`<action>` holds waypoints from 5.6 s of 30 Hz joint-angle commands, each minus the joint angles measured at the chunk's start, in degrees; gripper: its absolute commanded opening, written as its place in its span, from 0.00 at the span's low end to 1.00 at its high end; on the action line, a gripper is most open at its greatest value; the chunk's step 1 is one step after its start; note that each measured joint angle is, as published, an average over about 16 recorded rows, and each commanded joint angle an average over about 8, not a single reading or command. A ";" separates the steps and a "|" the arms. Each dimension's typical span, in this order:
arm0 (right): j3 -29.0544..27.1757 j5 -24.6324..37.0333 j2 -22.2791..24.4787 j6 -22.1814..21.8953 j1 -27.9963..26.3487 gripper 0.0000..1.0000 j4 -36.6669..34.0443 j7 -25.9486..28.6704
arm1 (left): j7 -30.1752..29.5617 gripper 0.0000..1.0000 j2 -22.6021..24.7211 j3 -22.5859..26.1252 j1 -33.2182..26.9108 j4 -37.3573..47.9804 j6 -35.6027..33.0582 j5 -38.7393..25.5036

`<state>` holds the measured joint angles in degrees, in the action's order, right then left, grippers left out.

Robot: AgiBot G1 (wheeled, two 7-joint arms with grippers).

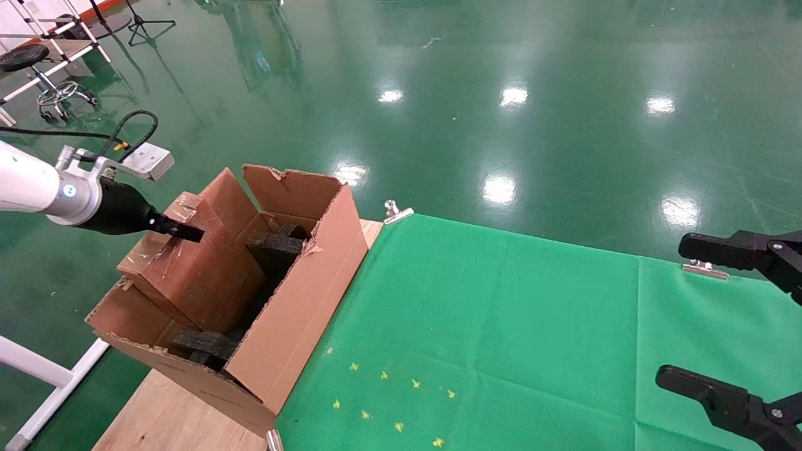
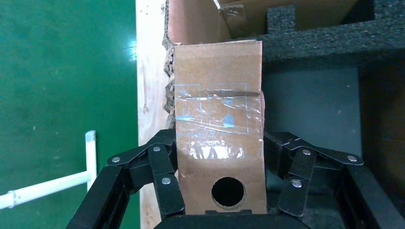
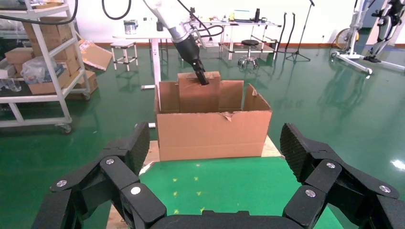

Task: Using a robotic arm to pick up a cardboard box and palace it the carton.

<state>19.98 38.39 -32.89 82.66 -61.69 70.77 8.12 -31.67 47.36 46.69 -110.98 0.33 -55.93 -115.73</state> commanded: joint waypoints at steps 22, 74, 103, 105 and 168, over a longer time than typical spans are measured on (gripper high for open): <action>0.00 0.00 0.00 0.00 0.00 1.00 0.00 0.00 | -3.11 0.12 4.06 0.41 9.12 1.17 8.17 -0.58; 0.00 -0.02 0.02 -0.04 0.03 1.00 -0.04 -0.01 | 3.72 1.00 -1.95 -5.66 -0.80 -7.53 -10.22 8.40; 0.01 -0.03 0.02 -0.04 0.03 1.00 -0.04 -0.01 | 9.87 1.00 -5.55 -14.56 17.55 -31.10 -16.81 31.77; 0.01 -0.03 0.02 -0.04 0.03 1.00 -0.04 -0.01 | 10.44 1.00 -5.90 -15.39 19.19 -33.31 -17.48 33.95; 0.00 -0.04 0.02 -0.05 0.04 1.00 -0.05 -0.02 | 20.96 1.00 -12.41 -30.80 49.67 -74.22 -29.85 74.24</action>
<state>19.98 38.35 -32.86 82.61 -61.65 70.72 8.10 -10.70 34.94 15.88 -61.29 -73.91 -85.79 -41.47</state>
